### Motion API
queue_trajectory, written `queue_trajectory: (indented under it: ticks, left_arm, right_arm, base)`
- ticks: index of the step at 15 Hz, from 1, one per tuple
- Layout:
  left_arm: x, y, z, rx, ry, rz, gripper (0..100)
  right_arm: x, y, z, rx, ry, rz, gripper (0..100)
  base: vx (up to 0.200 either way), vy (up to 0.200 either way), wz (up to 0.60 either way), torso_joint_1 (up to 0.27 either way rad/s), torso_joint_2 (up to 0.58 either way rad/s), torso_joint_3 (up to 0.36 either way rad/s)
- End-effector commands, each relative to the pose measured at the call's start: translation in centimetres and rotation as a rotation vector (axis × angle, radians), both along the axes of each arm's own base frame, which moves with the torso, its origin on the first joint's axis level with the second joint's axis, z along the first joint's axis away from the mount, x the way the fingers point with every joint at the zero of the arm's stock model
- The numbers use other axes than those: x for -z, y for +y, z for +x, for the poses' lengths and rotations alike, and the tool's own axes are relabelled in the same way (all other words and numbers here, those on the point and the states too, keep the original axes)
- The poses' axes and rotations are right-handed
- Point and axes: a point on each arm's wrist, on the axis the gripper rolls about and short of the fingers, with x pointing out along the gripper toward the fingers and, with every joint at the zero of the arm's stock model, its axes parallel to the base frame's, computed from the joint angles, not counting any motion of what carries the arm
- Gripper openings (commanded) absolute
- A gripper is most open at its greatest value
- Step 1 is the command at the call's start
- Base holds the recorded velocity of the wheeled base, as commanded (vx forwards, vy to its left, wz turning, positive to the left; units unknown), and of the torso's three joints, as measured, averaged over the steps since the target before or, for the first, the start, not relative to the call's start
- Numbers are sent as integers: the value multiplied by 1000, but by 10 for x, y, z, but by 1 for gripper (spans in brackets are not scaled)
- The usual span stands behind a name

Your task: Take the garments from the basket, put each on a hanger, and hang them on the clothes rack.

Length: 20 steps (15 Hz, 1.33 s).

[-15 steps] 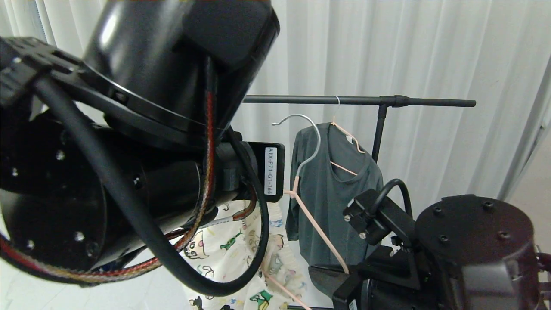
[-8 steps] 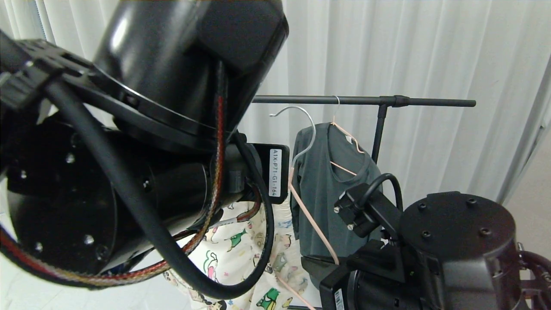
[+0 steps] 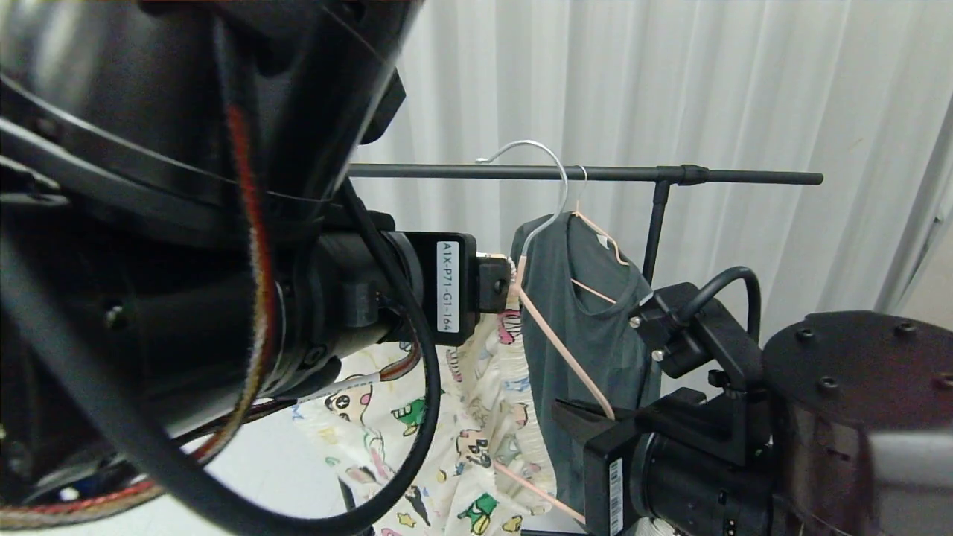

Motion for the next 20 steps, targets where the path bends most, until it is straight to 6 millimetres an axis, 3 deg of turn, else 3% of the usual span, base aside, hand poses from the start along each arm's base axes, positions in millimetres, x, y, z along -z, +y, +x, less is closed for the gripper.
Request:
queue_trajectory:
  ticks: [1,7,14,16,20]
  left_arm:
    - [-9,5,-12,30,-16,-31,100]
    - [-16,-8,-12,62,-73,-133,100]
    - [-17,3,-25,105,-73,-133,100]
    - [-18,15,-31,123,-91,-103,100]
    - [-9,81,-53,334,-124,26,100]
  right_arm:
    - [-3,-12,-3,15,-20,30,0]
    - [-3,-13,-3,11,-68,24,0]
    - [-7,-21,6,62,-83,35,0]
    - [-7,-30,9,72,-110,5,0]
    - [-4,-59,6,84,-182,-37,0]
  base:
    - [0,0,0,0,0,0]
    - [0,0,0,0,0,0]
    - [0,0,0,0,0,0]
    - [0,0,0,0,0,0]
    - [0,0,0,0,0,0]
